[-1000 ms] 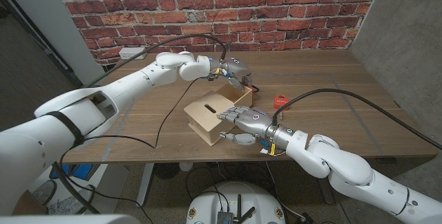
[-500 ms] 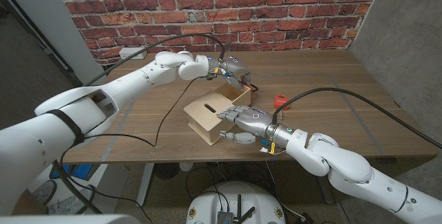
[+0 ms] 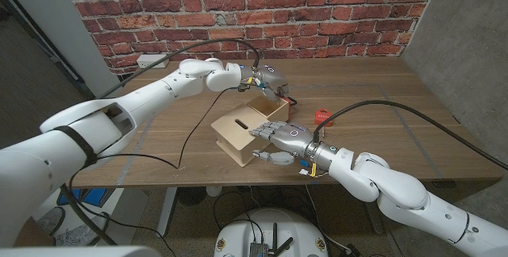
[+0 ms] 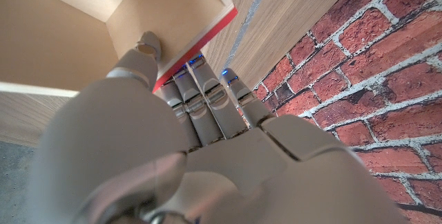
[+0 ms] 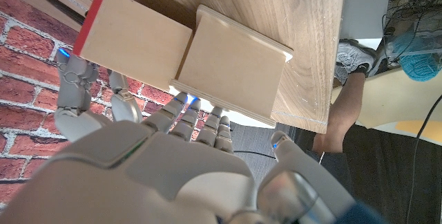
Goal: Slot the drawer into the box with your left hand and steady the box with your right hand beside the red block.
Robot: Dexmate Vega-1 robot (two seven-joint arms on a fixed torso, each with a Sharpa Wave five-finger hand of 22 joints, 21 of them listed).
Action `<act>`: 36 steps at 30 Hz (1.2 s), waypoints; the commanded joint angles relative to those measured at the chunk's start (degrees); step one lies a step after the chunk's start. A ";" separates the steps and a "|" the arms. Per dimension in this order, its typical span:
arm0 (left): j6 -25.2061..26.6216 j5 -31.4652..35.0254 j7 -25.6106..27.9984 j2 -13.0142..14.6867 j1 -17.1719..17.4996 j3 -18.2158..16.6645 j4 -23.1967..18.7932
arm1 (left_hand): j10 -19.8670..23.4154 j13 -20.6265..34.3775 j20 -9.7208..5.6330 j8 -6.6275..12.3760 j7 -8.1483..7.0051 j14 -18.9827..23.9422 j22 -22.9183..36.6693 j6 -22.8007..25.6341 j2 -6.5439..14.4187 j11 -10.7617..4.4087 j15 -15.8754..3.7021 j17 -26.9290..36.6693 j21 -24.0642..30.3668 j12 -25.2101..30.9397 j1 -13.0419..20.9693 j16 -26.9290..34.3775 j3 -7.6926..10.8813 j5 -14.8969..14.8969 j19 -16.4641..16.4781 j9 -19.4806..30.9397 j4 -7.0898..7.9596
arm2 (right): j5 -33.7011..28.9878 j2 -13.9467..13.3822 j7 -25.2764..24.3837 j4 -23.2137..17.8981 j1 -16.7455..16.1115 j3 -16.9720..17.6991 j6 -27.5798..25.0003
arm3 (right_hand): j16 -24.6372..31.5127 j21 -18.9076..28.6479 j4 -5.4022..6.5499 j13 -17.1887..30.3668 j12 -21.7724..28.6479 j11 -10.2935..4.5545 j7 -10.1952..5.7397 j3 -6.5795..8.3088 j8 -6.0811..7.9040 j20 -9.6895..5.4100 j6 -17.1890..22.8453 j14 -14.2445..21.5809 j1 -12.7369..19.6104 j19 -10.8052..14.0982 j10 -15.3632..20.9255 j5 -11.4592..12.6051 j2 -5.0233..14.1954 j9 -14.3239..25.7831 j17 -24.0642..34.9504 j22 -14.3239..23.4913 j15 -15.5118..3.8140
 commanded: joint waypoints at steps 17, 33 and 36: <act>5.13 4.28 -4.28 1.36 1.41 -0.18 -6.73 | 0.51 0.26 -8.98 -0.01 0.01 -0.43 0.14 0.24 1.07 -0.72 -2.78 0.10 -0.07 0.25 -0.47 -0.03 2.04 0.17 -0.13 0.07 1.14 | 0.41 -0.17 -0.86 0.11 -0.07 0.09 0.07 | -0.13 0.20 -0.03 0.30 0.34 0.20 0.34 0.49 0.10 -7.91 0.03 -0.20 -0.41 0.61 0.28 0.22 6.10 0.16 0.32 0.25 -5.39; 4.36 4.85 -4.13 1.18 1.28 0.03 -6.44 | 0.53 0.26 -9.00 0.01 0.08 -0.42 0.14 0.22 0.97 -0.72 -2.79 0.12 -0.05 0.29 -0.90 0.02 2.36 0.16 -0.07 0.05 1.05 | 0.86 -0.26 -1.01 0.22 0.03 0.26 0.05 | -0.17 0.19 -0.02 0.30 0.33 0.25 0.28 0.50 0.11 -7.84 0.04 -0.23 -0.43 0.69 0.26 0.19 6.07 0.16 0.39 0.26 -5.38; 4.31 4.74 -4.13 1.11 1.41 0.06 -6.42 | 0.48 0.26 -9.00 0.02 0.07 -0.43 0.14 0.23 0.95 -0.74 -2.80 0.13 -0.05 0.27 -0.94 0.02 2.41 0.16 -0.07 0.05 1.02 | 1.09 -0.22 -1.07 0.25 -0.02 0.28 0.02 | -0.17 0.20 -0.02 0.30 0.33 0.23 0.30 0.50 0.11 -7.84 0.05 -0.22 -0.43 0.73 0.26 0.19 6.07 0.16 0.41 0.26 -5.40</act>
